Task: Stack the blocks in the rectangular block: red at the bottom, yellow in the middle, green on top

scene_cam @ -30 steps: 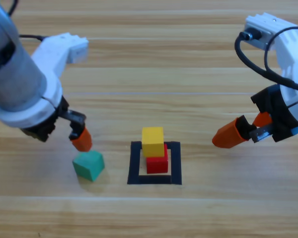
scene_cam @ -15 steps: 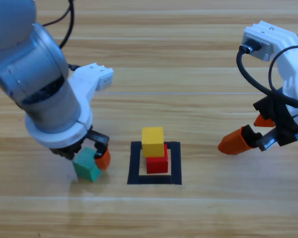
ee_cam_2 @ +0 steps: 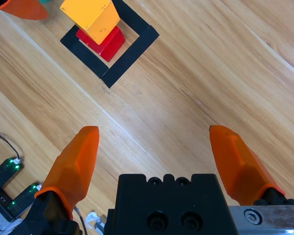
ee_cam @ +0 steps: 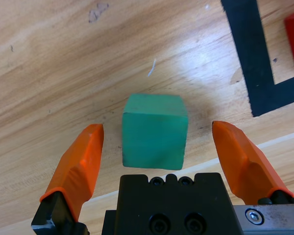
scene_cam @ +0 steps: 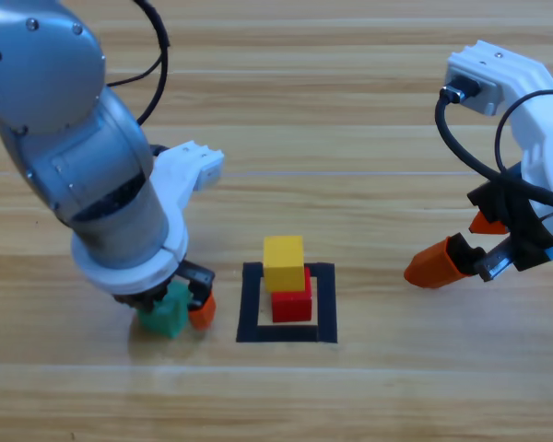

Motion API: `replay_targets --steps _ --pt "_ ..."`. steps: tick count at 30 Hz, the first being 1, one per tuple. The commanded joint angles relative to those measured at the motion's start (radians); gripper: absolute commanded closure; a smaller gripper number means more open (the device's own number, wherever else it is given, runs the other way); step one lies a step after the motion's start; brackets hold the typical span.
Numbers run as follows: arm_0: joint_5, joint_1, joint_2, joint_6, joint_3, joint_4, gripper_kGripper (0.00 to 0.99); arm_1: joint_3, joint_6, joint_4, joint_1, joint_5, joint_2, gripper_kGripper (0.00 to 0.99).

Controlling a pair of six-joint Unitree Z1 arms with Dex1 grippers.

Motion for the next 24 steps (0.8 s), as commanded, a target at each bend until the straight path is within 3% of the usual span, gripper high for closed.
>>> replay_targets --steps 1,7,12,16,22,24 --pt "0.014 0.001 0.051 0.004 0.044 -0.044 0.047 0.027 -0.002 -0.038 -0.024 -0.017 0.023 0.005" --pt "0.014 0.012 0.053 0.012 0.050 -0.060 0.060 0.029 -0.002 -0.038 -0.024 -0.021 0.023 0.005" --pt "0.014 0.024 0.053 0.024 0.054 -0.069 0.149 0.030 0.000 -0.038 -0.024 -0.020 0.016 0.005" --pt "0.013 0.041 0.045 0.028 0.064 -0.075 0.358 0.030 0.000 -0.038 -0.024 -0.020 0.010 0.005" --pt "0.028 0.068 0.000 0.033 0.084 -0.076 0.880 0.029 0.000 -0.038 -0.024 -0.018 0.010 0.005" --pt "0.033 0.073 -0.042 0.018 0.097 -0.080 0.887 0.029 0.000 -0.038 -0.024 -0.018 0.010 0.005"
